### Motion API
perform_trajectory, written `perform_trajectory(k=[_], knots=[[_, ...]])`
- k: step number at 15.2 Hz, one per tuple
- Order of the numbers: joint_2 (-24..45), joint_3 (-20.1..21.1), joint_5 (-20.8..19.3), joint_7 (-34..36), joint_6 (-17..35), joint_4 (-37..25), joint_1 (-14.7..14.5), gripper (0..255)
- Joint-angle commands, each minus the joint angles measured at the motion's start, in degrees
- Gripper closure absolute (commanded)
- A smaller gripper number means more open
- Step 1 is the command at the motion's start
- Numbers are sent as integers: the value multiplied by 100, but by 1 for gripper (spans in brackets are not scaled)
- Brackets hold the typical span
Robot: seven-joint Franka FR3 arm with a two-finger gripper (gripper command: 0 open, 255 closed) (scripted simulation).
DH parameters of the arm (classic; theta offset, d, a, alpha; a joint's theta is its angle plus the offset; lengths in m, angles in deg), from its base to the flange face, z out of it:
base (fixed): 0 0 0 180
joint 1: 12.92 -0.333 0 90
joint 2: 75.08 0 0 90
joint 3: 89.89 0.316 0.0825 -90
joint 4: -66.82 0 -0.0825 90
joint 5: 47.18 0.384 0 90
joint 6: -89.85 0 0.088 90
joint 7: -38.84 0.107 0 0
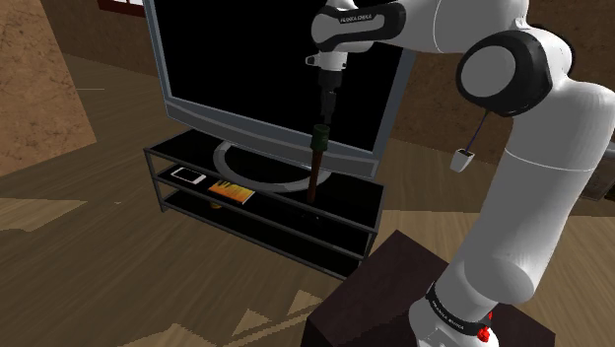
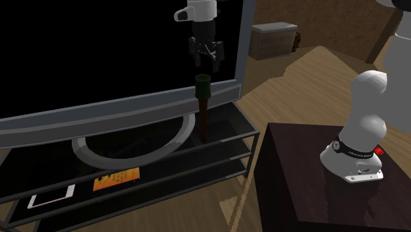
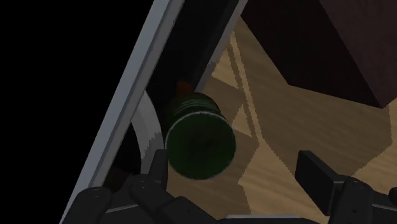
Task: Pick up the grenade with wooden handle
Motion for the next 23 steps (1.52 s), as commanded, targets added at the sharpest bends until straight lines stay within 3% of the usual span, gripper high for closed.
perform_trajectory(k=[1, 10, 11, 20, 23], knots=[[501, 34, 169, -345, -178, -616, 66, 0], [513, 55, 177, -361, 401, -48, 54, 0], [506, 54, 175, -362, 400, -42, 54, 255], [513, 55, 177, -361, 400, -48, 54, 255], [498, 50, 170, -353, 175, -260, 60, 255]])
